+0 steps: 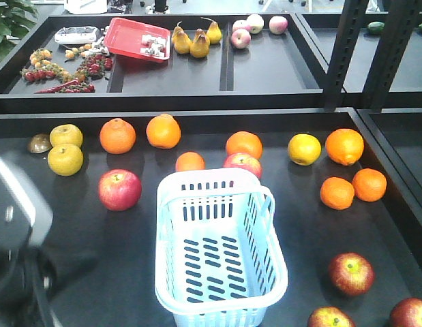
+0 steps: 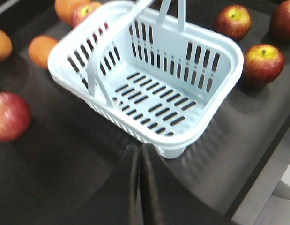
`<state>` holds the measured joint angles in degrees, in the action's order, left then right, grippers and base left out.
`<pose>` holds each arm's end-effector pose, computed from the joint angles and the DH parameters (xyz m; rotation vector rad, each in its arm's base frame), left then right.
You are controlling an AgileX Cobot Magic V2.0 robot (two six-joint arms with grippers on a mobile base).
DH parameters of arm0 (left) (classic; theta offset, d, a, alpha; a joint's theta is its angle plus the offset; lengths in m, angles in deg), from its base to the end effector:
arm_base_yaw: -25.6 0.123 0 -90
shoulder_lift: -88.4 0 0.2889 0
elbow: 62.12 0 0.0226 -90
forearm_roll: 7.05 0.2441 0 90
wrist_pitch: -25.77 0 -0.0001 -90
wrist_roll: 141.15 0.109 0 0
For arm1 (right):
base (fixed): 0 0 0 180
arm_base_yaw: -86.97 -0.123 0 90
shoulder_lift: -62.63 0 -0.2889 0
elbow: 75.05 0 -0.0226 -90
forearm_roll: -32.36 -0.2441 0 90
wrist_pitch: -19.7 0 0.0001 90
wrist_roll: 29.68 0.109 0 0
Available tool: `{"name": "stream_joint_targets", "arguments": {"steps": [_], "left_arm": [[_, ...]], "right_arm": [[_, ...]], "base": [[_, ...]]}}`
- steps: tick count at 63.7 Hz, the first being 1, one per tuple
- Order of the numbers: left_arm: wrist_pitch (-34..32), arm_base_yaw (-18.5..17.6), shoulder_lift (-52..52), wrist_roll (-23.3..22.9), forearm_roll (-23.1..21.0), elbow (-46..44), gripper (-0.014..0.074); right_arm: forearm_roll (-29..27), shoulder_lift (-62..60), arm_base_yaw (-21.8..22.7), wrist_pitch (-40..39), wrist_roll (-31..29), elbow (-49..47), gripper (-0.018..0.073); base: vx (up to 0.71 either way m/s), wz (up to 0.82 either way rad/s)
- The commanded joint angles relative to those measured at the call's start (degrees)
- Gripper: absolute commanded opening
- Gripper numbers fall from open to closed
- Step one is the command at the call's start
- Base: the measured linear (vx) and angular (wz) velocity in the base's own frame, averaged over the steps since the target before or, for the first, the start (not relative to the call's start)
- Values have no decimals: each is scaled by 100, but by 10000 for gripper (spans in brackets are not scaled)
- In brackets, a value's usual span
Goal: Pick three apples into basket with both arms
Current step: 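Open the left gripper, release the basket handle and withdraw, then reach the right gripper down and grasp the red apple nearest it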
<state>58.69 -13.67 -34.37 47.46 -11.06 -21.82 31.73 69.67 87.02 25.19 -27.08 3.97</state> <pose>0.1301 -0.1118 0.2857 0.8899 2.1211 -0.3529 0.0642 0.0001 0.1947 0.0449 1.5974 0.0440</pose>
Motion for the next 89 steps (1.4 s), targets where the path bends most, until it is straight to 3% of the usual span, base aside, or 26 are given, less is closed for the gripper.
{"name": "stream_joint_targets", "arguments": {"steps": [1, 8, 18, 22, 32, 42, 52, 61, 77, 82, 89], "left_arm": [[-974, 0, -229, -358, -76, 533, -7], [-1485, 0, -258, -570, -114, 1295, -7], [-2139, 0, -258, -603, -323, 1730, -7], [-2212, 0, -258, -603, -318, 1741, -7], [-2242, 0, -258, -603, -318, 1741, -7], [-2296, 0, -258, -603, -318, 1741, -7], [-2314, 0, -258, -603, -318, 1741, -7], [-2311, 0, -258, -603, -323, 1741, -7], [-2324, 0, -258, -603, -374, 1741, -7], [-2336, 0, -258, -603, -373, 1741, -7], [-2360, 0, -258, -603, -379, 1741, -7]], "right_arm": [[63, -52, 25, -461, 1, 80, -4], [63, -52, 25, -461, 1, 80, -4], [1, -52, 25, -479, 67, 80, -4], [-305, -52, 25, -548, 422, 80, -4], [-1777, -52, 25, -683, 1746, 72, -4], [-2351, -52, 25, -633, 1927, 72, -4], [-2310, -41, 25, -247, 1619, -310, -4], [-2019, 328, 25, 827, 655, -1375, -4], [-1535, 2195, 25, 2996, -643, -3277, 20], [-1559, 2757, 25, 3280, -962, -3495, 87], [-1621, 3455, 25, 3151, -1074, -3599, 284]], "base": [[0, 0], [0, 0], [0, 0], [0, 0], [0, 0], [0, 0], [0, 0], [0, 0], [0, 0], [0, 0], [0, 0]]}}
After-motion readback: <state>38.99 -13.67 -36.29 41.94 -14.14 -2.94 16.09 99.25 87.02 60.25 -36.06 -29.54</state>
